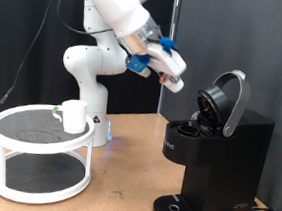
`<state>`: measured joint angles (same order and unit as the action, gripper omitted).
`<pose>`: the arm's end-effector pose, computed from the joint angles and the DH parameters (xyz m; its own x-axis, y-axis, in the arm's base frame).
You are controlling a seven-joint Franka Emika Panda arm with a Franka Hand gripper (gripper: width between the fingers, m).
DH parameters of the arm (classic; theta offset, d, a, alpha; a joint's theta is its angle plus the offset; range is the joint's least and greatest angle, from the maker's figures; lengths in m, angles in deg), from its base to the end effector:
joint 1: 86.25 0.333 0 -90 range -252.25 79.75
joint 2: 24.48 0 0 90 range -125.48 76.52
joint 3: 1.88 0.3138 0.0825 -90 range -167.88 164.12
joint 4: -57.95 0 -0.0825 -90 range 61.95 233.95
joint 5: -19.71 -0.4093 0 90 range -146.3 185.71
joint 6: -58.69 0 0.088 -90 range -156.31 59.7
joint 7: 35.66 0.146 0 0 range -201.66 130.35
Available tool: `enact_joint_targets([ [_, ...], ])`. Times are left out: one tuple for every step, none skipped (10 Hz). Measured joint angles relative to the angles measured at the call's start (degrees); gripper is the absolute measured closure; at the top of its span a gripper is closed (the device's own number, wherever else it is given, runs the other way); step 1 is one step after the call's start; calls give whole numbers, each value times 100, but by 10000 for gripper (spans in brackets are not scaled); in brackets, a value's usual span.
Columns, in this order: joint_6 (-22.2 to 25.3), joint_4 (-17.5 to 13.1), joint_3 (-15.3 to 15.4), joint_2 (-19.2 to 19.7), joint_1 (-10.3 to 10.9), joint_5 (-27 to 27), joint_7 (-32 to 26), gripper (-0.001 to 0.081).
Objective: Make a cup of coffee with the keurig machine
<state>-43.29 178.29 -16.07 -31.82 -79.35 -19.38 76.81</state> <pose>0.5258 0.0097 0.4367 -0.6745 -0.5732 -0.4653 -0.7377 0.4997 0.4539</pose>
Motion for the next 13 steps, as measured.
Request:
enact_joint_targets([
  [-101, -38, 137, 110, 45, 149, 185, 428],
  [-225, -54, 253, 208, 86, 241, 268, 428],
  [-319, -57, 341, 278, 107, 293, 282, 428],
  [-448, -38, 413, 332, 115, 312, 282, 428],
  [-556, -12, 469, 373, 115, 356, 282, 428],
  [-654, 11, 508, 434, 115, 414, 292, 428],
  [-719, 36, 533, 504, 115, 465, 303, 428],
  [-778, 44, 549, 575, 115, 491, 307, 428],
  [-857, 58, 570, 644, 115, 494, 307, 428],
  [-909, 68, 592, 699, 115, 494, 307, 428],
  [-939, 74, 605, 754, 115, 494, 307, 428],
  [-971, 89, 616, 790, 115, 494, 307, 428],
  [-997, 106, 625, 818, 115, 494, 306, 428],
])
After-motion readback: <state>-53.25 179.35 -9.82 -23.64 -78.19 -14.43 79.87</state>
